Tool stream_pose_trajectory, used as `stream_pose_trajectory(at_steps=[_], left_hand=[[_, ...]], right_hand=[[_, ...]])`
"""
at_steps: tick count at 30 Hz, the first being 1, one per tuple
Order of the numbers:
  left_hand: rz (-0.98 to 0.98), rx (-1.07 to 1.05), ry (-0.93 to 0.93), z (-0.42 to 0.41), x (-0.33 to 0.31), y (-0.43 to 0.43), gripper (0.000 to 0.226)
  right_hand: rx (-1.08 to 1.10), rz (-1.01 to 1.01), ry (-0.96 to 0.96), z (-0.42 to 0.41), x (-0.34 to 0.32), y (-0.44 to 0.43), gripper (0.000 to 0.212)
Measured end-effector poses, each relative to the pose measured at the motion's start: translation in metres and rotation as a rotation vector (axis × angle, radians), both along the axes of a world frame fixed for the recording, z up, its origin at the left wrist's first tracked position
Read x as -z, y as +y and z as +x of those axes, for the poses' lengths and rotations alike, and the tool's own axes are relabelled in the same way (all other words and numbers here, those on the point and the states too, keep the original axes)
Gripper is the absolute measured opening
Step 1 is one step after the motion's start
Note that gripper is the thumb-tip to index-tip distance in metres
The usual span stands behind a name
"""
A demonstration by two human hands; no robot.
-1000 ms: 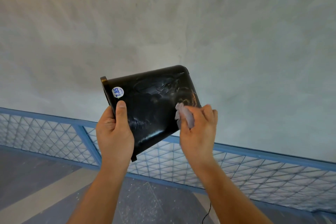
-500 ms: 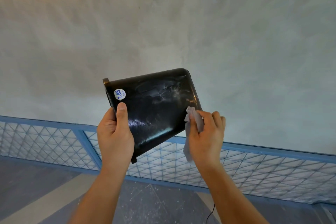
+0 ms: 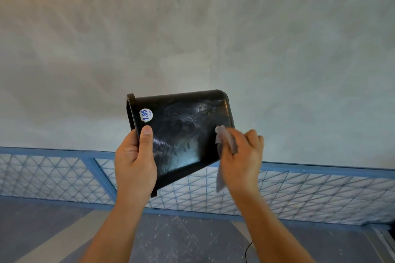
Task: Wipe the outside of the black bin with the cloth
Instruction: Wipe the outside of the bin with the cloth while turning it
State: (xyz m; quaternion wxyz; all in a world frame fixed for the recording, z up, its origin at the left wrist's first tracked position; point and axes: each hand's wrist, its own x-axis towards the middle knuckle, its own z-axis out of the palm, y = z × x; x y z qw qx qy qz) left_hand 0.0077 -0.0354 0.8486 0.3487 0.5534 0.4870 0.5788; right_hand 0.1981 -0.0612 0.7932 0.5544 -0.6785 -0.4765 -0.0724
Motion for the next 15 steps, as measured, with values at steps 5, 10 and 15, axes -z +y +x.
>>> stream_pose_trajectory(at_steps=[5,10,15], left_hand=[[-0.014,0.048,-0.047,0.009,0.002,-0.003,0.035],[-0.005,0.045,-0.042,0.009,0.004,-0.002,0.037],[-0.014,0.051,-0.028,0.012,0.008,-0.007,0.038]], right_hand=[[0.108,0.019,-0.017,0.011,-0.027,0.021,0.02],[-0.098,-0.014,-0.098,-0.027,-0.007,-0.009,0.02],[0.08,-0.046,-0.014,0.014,-0.006,-0.002,0.015]])
